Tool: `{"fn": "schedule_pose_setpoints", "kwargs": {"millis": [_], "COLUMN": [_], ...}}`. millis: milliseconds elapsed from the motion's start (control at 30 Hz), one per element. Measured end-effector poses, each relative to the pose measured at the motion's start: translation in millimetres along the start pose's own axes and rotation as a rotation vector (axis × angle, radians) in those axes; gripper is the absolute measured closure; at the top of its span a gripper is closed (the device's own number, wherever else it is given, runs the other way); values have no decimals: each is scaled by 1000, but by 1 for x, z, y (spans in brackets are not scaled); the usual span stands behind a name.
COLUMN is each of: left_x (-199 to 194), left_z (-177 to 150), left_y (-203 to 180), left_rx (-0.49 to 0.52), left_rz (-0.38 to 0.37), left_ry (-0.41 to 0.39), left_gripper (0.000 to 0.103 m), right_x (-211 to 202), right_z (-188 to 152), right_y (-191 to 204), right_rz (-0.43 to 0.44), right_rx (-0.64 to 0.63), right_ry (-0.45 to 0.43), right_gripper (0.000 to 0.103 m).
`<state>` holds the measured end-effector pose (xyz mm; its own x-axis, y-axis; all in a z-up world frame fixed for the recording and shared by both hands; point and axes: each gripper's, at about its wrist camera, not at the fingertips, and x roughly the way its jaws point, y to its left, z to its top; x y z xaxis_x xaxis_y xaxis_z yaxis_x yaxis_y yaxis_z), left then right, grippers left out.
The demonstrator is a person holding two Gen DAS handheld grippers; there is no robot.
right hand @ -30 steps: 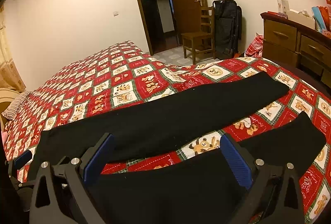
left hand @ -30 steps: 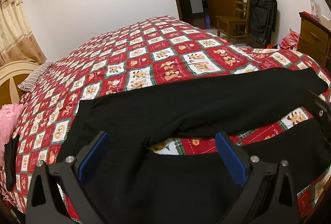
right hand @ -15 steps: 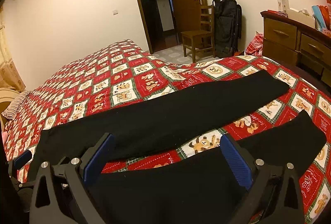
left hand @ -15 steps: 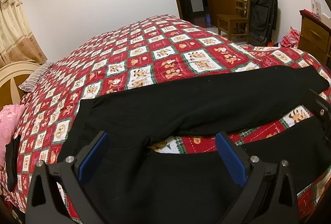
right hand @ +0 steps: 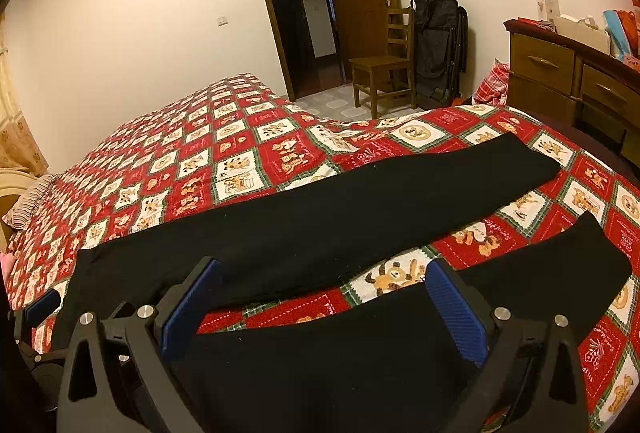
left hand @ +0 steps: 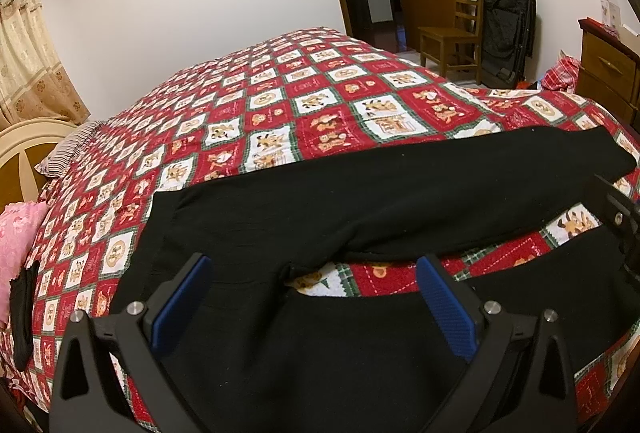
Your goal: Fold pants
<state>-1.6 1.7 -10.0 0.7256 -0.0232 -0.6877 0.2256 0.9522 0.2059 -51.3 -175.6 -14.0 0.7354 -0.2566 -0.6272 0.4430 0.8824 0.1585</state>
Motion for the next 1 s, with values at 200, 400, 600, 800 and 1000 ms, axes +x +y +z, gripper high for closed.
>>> {"fn": "schedule_pose_setpoints", "kwargs": {"millis": [200, 400, 600, 800, 1000], "left_x": [1, 2, 2, 3, 7], "left_z": [-3, -2, -2, 0, 1], "left_y": [-2, -4, -5, -7, -6], "left_rx": [0, 2, 3, 4, 4], "left_rz": [-5, -4, -5, -7, -12], "left_ry": [3, 5, 6, 13, 26], "left_gripper": [0, 0, 0, 0, 0], "right_x": [1, 2, 4, 5, 9], "right_z": [0, 0, -1, -1, -2], "right_y": [-1, -2, -2, -2, 0], "right_rz": [0, 1, -1, -3, -5], "right_rx": [1, 0, 1, 2, 4], "right_ry": [-1, 5, 12, 16, 33], "right_gripper": [1, 1, 1, 1, 1]}}
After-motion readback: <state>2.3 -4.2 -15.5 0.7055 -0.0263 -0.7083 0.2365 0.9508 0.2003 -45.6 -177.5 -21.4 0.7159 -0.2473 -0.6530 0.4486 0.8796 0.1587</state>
